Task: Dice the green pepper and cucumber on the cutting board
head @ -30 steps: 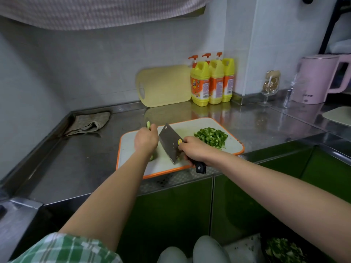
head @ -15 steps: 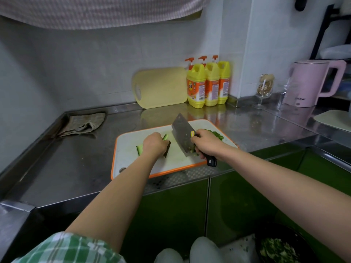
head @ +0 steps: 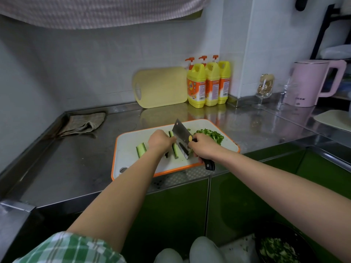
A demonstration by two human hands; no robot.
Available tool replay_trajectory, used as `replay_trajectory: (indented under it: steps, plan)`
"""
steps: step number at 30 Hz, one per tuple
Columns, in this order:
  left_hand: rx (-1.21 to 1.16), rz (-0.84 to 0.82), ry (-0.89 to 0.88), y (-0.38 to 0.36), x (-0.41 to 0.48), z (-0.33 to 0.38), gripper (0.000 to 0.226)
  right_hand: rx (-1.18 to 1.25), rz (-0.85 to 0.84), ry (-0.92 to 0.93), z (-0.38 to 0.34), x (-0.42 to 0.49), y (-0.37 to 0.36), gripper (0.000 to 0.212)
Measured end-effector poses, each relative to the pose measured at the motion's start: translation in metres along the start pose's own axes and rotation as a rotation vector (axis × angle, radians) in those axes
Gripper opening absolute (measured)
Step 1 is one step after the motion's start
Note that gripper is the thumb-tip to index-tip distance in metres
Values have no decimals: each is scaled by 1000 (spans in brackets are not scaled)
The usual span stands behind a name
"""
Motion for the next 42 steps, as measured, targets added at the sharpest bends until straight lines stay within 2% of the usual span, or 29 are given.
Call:
replay_trajectory:
  steps: [2,5,8,14,23,31,38,42]
  plan:
    - [56,-45,-38,-9,-2,12,47,-2,13,2,2,-1,2,10]
    - [140,-78,-74,-18,-6,16,26,-3,31,4,5,0,5,11]
    - [187,-27,-82,-17,-7,10,27,-9,59,1,5,0,12,15]
    - [120,-64,-7,-10,-8,-2,11,-1,17,38,-13,-9,12,12]
    - [69,-43,-7,-12,-12,-5,16,-191,-14,55,-26,-21,4,20]
    - [25,-35,14,-13,-13,-6,16,-291,-32,27,-26,-21,-3,10]
    - [36,-9,12,-14,-12,-6,22,-362,-29,-40,-25,-20,-9,28]
    - [37,-12,15,-13,-14,-6,23,-417,-52,-54,-26,-18,-10,18]
Point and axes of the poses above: each hand's wrist, its own x-axis towards the middle knuckle, its own y-axis out of the back of the hand, z = x × y, the point moved 9 cm from there along x, towards the middle knuckle, and after that the axes turned 3 degrees about z, right-handed, at the moved point
